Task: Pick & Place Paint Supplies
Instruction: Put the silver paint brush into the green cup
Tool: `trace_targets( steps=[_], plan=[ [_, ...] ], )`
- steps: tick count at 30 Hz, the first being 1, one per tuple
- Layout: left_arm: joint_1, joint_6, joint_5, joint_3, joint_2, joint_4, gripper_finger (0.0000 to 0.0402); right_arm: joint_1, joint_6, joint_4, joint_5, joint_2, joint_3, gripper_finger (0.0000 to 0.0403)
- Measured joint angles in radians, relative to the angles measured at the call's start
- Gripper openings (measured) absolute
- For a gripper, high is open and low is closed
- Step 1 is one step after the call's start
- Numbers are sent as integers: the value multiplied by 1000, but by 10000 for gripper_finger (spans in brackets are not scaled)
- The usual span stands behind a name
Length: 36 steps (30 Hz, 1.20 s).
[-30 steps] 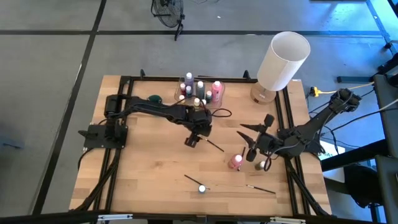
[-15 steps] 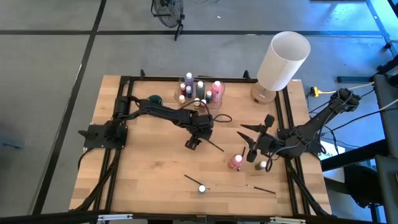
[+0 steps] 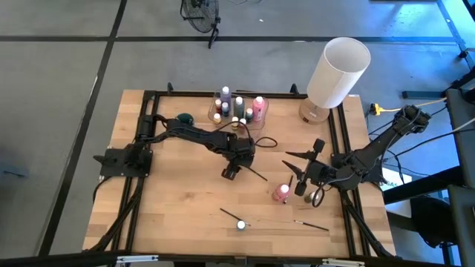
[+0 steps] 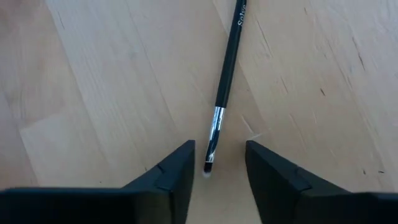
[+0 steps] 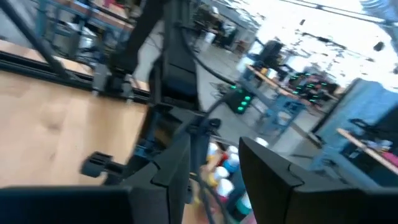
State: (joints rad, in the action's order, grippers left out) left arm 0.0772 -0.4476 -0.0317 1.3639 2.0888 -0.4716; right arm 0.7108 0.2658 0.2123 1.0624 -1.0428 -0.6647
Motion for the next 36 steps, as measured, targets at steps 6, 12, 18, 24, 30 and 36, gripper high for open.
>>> trace_targets(
  steps=[6, 12, 18, 24, 30, 36],
  plan=[
    [0, 33, 14, -23, -2, 8, 79, 0, -45, 1, -126, 0, 0, 140],
    [-7, 42, 40, -28, -3, 2, 12, 0, -76, 8, -133, 0, 0, 140],
    [-15, 43, 59, -28, -3, 1, 4, 0, -75, 18, -133, 0, 0, 140],
    [-14, 51, 34, -23, -3, -1, 3, 0, -71, 7, -133, 0, 0, 140],
    [-5, 60, 22, -21, -3, -10, 2, 0, -69, -1, -133, 0, 0, 140],
    [-2, 68, -20, -23, -3, 3, 2, 0, -69, -8, -133, 0, 0, 140]
  ],
)
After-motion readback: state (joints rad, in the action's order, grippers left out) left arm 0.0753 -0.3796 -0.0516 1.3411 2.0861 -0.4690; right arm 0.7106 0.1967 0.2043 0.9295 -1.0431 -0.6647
